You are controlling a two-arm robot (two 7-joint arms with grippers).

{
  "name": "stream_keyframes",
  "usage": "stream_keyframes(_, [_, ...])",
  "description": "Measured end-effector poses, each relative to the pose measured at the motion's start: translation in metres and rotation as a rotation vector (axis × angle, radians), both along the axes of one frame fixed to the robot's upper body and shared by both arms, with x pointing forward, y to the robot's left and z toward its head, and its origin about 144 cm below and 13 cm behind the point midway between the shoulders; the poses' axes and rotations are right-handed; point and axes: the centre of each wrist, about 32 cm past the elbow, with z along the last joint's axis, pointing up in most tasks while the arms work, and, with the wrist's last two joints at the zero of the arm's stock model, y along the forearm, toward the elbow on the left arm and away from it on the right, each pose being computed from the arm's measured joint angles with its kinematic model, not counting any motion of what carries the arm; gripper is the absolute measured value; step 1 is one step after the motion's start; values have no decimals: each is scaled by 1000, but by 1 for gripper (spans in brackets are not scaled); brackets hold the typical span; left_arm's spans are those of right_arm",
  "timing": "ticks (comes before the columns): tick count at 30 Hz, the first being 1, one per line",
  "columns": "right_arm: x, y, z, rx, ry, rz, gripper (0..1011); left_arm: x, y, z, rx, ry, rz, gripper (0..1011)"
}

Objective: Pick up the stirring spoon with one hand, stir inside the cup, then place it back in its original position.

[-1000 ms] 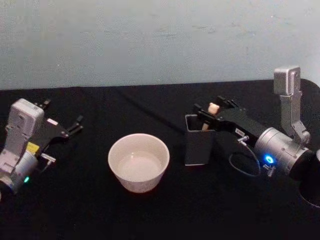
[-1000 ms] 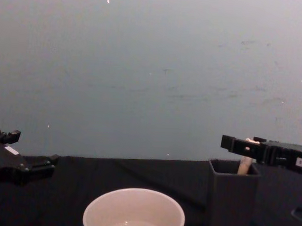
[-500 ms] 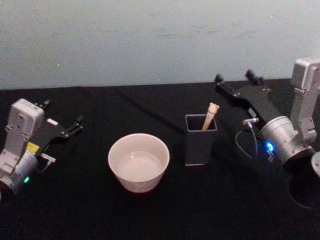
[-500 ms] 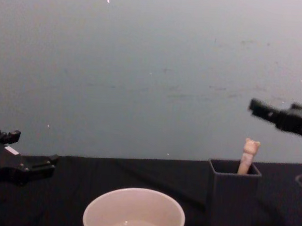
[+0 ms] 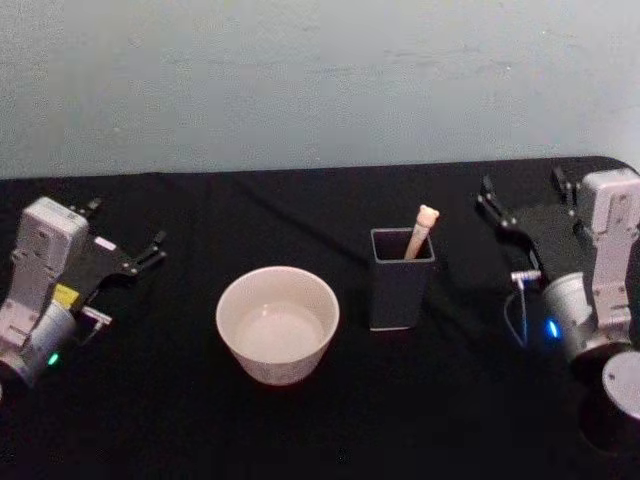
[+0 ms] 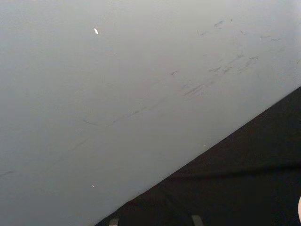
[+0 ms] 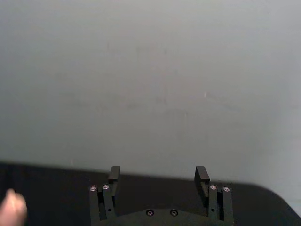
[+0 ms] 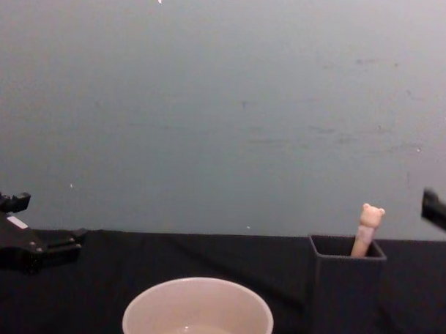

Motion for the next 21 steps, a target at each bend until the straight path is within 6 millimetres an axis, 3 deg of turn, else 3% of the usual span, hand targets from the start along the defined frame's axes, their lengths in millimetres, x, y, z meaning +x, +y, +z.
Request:
stream_keyframes(7, [-9, -10, -18, -37, 92, -15, 1002, 0, 0, 0, 0, 0, 0, 1001])
stream_keyframes(21, [-8, -12, -18, -27, 107, -17, 1002, 0, 0, 0, 0, 0, 0, 1001])
